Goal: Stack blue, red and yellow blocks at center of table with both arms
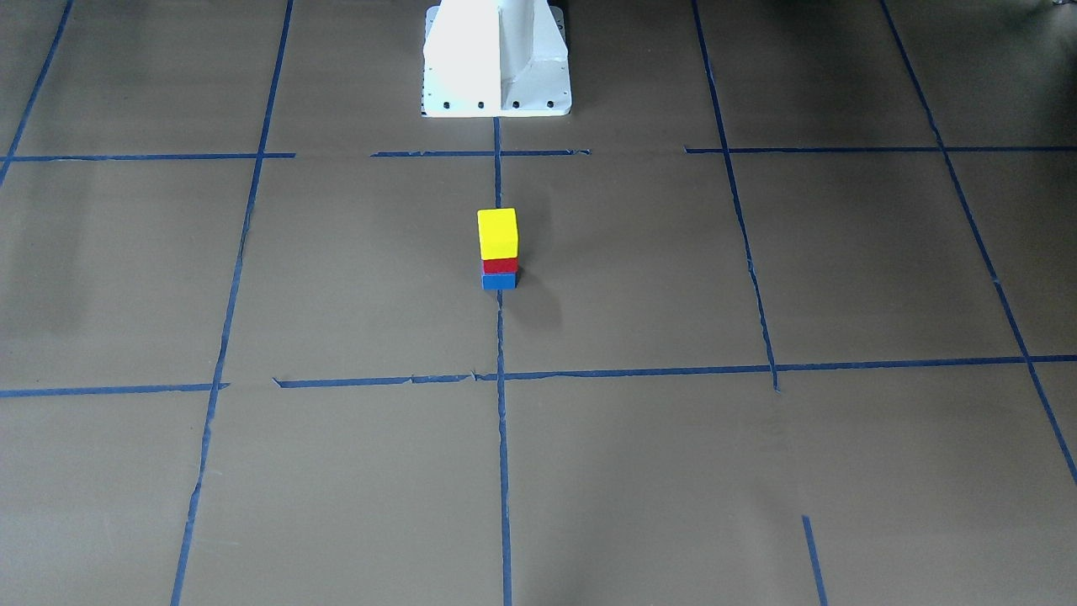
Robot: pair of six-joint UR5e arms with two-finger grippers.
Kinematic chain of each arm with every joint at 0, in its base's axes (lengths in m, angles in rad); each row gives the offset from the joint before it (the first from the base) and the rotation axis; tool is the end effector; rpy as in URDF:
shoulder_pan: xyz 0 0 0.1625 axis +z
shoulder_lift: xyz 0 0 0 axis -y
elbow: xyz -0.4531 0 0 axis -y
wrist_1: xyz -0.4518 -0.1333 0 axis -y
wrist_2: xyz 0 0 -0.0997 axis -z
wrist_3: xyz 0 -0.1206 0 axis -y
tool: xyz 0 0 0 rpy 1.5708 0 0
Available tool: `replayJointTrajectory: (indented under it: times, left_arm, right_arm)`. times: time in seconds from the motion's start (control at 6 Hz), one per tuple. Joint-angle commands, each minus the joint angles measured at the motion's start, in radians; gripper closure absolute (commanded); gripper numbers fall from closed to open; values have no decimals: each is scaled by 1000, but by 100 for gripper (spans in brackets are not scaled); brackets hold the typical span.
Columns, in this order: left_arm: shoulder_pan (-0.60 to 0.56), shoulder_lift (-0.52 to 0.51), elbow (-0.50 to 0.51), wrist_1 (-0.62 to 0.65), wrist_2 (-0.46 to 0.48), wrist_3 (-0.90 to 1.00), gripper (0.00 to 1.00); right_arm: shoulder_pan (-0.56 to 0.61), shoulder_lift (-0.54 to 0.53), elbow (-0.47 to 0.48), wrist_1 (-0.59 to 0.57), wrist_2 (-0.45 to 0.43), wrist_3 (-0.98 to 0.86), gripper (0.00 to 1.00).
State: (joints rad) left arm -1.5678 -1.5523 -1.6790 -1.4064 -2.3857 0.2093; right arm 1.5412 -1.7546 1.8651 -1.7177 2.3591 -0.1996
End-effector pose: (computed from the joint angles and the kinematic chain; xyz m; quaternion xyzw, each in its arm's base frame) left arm -0.0439 -0.5350 0.6650 0.0067 0.3974 0.0825 0.9139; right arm 0.0341 -0.4640 0.6467 0.0159 -0.3840 -0.0986 0.9179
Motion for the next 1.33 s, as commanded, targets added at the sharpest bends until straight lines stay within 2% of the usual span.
replayJointTrajectory:
  times: [0.0, 0.83, 1.17]
  left_arm:
    - [0, -3, 4, -3, -4, -4, 0]
    - [2, -9, -1, -5, -6, 1, 0]
    - [3, -8, -1, -9, -6, -31, 0]
  right_arm:
    - [5, -3, 6, 1, -3, 2, 0]
    - [5, -32, 41, 1, 3, -1, 0]
    - [4, -37, 16, 1, -1, -1, 0]
